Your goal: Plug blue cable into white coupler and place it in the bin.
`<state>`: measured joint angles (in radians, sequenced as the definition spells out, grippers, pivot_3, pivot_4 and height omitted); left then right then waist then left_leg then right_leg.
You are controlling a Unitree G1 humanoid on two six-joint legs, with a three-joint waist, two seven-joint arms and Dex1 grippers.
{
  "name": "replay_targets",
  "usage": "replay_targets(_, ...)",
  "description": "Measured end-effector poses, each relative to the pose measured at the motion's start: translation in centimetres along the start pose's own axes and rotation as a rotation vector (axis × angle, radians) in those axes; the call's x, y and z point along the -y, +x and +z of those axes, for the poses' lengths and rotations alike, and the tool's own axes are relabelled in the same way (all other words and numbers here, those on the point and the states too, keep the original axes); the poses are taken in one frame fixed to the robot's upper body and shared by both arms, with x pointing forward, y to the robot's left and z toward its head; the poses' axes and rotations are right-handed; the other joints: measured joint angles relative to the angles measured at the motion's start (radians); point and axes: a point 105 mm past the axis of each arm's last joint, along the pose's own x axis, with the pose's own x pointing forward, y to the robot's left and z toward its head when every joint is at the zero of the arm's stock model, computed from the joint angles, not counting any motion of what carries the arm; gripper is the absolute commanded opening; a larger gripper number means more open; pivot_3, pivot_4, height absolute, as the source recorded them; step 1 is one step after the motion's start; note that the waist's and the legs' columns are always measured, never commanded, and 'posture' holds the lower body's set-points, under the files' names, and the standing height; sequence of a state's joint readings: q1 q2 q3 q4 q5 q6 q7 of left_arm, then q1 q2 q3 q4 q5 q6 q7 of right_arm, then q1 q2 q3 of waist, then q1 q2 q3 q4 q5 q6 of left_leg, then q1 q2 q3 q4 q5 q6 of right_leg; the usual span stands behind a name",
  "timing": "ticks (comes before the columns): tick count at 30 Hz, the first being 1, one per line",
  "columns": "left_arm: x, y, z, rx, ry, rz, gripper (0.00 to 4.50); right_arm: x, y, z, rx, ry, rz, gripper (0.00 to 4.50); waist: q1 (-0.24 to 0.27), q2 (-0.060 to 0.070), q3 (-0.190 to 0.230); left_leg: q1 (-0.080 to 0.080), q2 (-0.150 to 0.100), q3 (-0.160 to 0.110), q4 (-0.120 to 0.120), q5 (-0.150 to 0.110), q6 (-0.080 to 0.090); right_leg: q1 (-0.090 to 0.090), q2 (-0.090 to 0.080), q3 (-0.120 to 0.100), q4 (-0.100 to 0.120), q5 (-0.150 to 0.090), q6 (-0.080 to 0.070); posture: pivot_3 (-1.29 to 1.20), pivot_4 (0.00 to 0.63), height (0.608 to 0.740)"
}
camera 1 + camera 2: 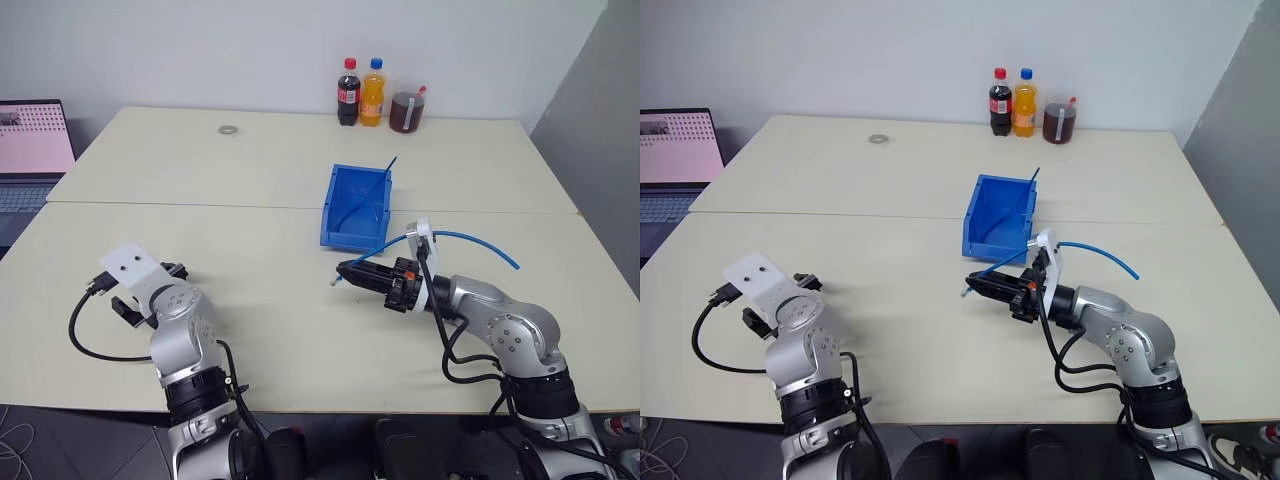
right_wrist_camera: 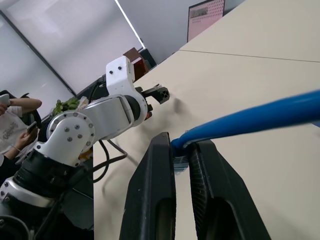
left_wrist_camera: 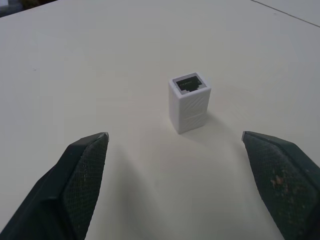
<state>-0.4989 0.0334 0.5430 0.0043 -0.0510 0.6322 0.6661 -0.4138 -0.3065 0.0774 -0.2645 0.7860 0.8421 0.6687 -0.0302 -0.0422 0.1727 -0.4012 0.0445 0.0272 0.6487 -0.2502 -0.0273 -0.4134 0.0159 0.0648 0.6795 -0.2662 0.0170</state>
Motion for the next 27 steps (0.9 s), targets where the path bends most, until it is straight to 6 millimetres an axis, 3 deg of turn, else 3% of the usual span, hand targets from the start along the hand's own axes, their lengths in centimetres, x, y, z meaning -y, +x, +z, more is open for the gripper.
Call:
replay_targets(16, 0.5, 2.2, 1.3, 0.005, -0.044, 0.040, 4.50, 0.1, 0.0, 0.0, -0.001, 0.001, -0.008, 0.11, 0.000, 0.000, 0.000, 0.000, 0.000, 0.000, 0.000, 0.000, 0.000, 0.000, 0.000, -0.002, 0.000, 0.001, -0.001, 0.00, 0.150, 0.740)
replay_targets(21, 0.4, 2.5, 0.9, -0.008, -0.045, 0.050, 3.71, 0.2, 0.0, 0.0, -0.002, 0.002, -0.015, 0.11, 0.000, 0.000, 0.000, 0.000, 0.000, 0.000, 0.000, 0.000, 0.000, 0.000, 0.000, -0.002, 0.000, 0.001, -0.001, 0.00, 0.150, 0.740)
replay_targets(27, 0.3, 2.5, 1.0, -0.011, -0.051, 0.057, 2.30, 0.2, 0.0, 0.0, -0.002, 0.002, -0.017, 0.11, 0.000, 0.000, 0.000, 0.000, 0.000, 0.000, 0.000, 0.000, 0.000, 0.000, 0.000, -0.002, 0.000, 0.001, -0.001, 0.00, 0.150, 0.740)
